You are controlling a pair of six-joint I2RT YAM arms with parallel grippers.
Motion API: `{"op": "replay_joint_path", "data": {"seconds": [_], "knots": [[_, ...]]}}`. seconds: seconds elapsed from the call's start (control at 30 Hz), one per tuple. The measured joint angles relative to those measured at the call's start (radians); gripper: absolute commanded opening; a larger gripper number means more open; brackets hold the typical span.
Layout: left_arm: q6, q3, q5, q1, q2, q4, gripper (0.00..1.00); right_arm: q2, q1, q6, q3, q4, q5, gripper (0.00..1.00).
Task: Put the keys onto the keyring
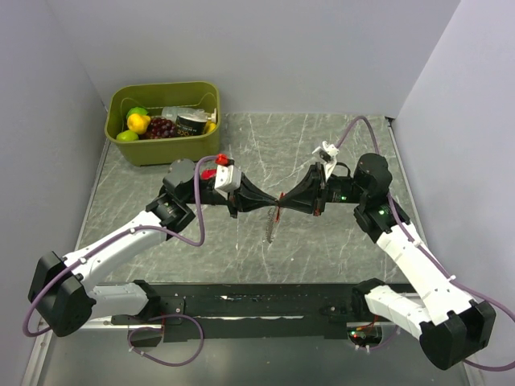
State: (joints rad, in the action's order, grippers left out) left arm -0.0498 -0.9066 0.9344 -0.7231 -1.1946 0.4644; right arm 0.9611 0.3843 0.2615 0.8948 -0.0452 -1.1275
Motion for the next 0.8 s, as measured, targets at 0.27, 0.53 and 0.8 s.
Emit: {"op": "replay_joint_path", "data": {"seconds": [0.27, 0.53, 0.8], "knots": [[0.013, 0.000, -0.005, 0.002, 0.000, -0.048, 0.03, 0.007, 0.002, -0.077, 0.012, 0.069, -0.006, 0.00], [0.116, -0.055, -0.013, 0.002, 0.000, -0.175, 0.34, 0.031, 0.006, -0.206, 0.091, 0.249, 0.000, 0.00], [0.246, -0.169, 0.002, 0.038, 0.000, -0.390, 0.45, 0.080, 0.006, -0.339, 0.169, 0.437, 0.000, 0.00]]}}
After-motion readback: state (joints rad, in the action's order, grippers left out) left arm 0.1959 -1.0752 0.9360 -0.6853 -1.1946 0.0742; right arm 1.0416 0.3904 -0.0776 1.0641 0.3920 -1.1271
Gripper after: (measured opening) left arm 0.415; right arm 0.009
